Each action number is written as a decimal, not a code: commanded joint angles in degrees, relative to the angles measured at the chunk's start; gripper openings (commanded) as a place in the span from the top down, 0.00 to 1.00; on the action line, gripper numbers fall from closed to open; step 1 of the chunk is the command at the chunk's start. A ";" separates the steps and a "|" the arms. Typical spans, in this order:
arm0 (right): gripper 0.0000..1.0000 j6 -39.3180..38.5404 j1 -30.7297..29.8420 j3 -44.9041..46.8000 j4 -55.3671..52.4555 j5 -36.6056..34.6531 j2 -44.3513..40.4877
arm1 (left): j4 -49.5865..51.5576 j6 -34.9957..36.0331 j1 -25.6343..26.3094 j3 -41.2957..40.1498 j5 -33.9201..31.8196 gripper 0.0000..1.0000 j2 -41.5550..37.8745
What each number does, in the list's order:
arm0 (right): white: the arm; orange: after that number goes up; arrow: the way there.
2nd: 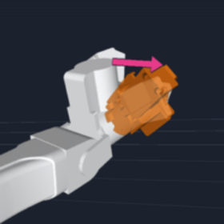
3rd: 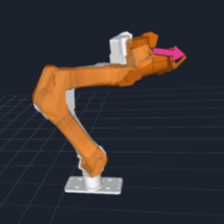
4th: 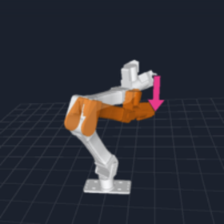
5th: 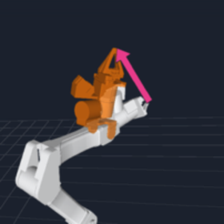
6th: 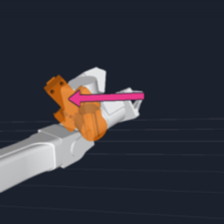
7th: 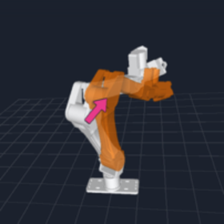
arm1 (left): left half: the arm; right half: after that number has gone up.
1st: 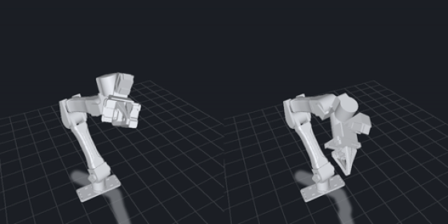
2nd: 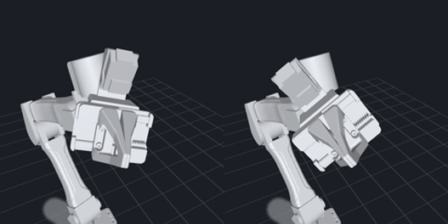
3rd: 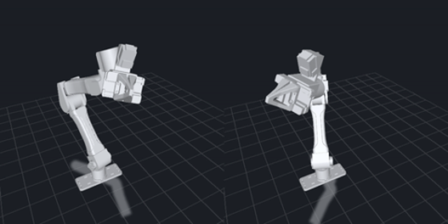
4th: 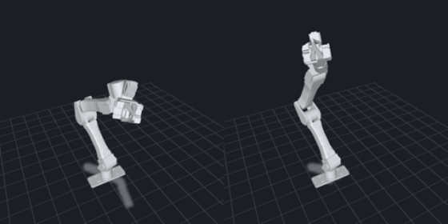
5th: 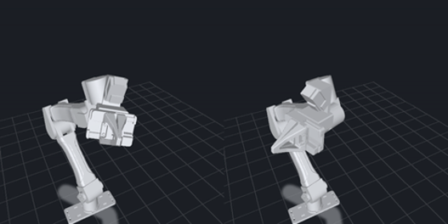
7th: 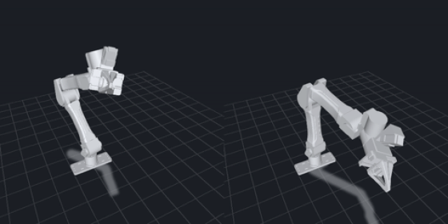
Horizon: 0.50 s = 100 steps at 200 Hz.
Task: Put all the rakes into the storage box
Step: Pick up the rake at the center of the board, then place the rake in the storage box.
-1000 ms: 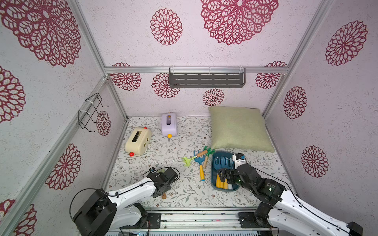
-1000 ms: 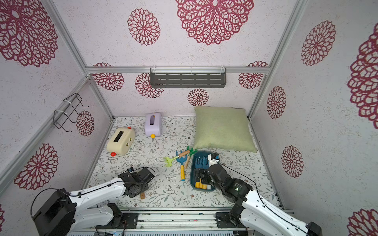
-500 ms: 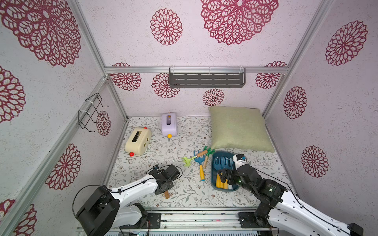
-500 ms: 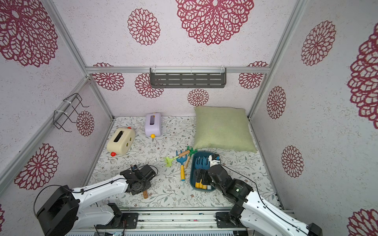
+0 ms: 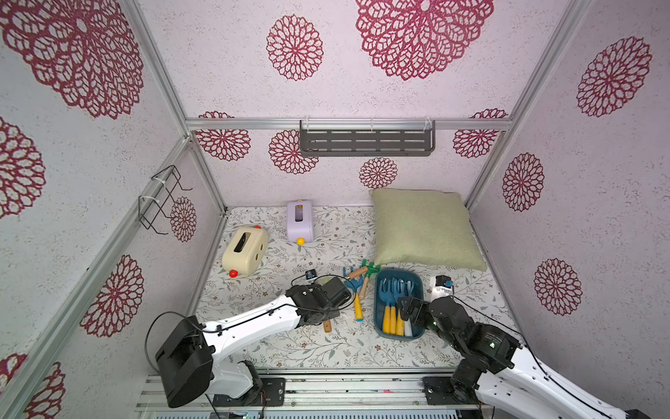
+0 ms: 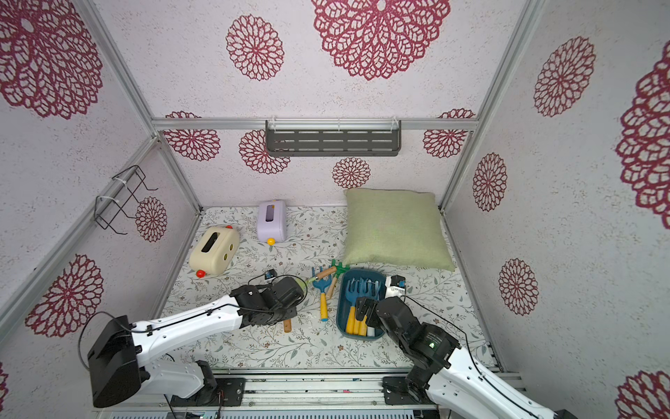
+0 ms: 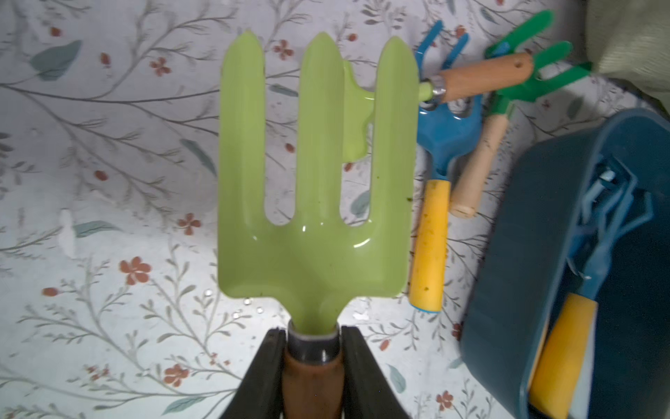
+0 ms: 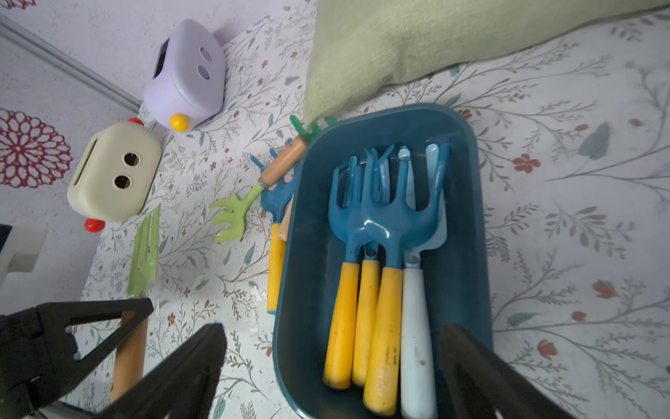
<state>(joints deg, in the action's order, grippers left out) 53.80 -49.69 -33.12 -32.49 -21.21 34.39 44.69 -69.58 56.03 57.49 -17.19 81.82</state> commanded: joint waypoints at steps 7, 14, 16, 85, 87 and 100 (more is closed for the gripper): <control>0.01 4.62 -0.23 -0.10 -5.41 -6.70 -1.45 | -0.30 4.33 3.66 8.08 -0.40 0.77 6.93; 0.01 4.93 -0.22 -0.09 -5.80 -6.99 -1.56 | -0.32 5.21 4.49 10.45 -0.16 0.78 8.76; 0.01 4.96 -0.22 -0.09 -5.86 -7.04 -1.63 | -0.31 5.55 4.65 11.08 -0.07 0.78 9.31; 0.01 6.05 -0.23 0.08 -8.27 -8.84 -3.57 | -1.63 12.78 9.01 28.02 7.05 0.81 24.23; 0.01 6.10 -0.23 0.08 -8.28 -8.91 -3.61 | -1.84 12.80 9.10 28.20 7.29 0.81 24.48; 0.01 6.15 -0.23 0.16 -8.59 -9.11 -4.19 | -3.03 12.72 9.12 29.12 8.79 0.81 25.73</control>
<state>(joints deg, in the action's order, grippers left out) 58.67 -49.69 -33.12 -39.53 -27.51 31.27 43.51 -59.20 64.69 84.36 -11.64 105.84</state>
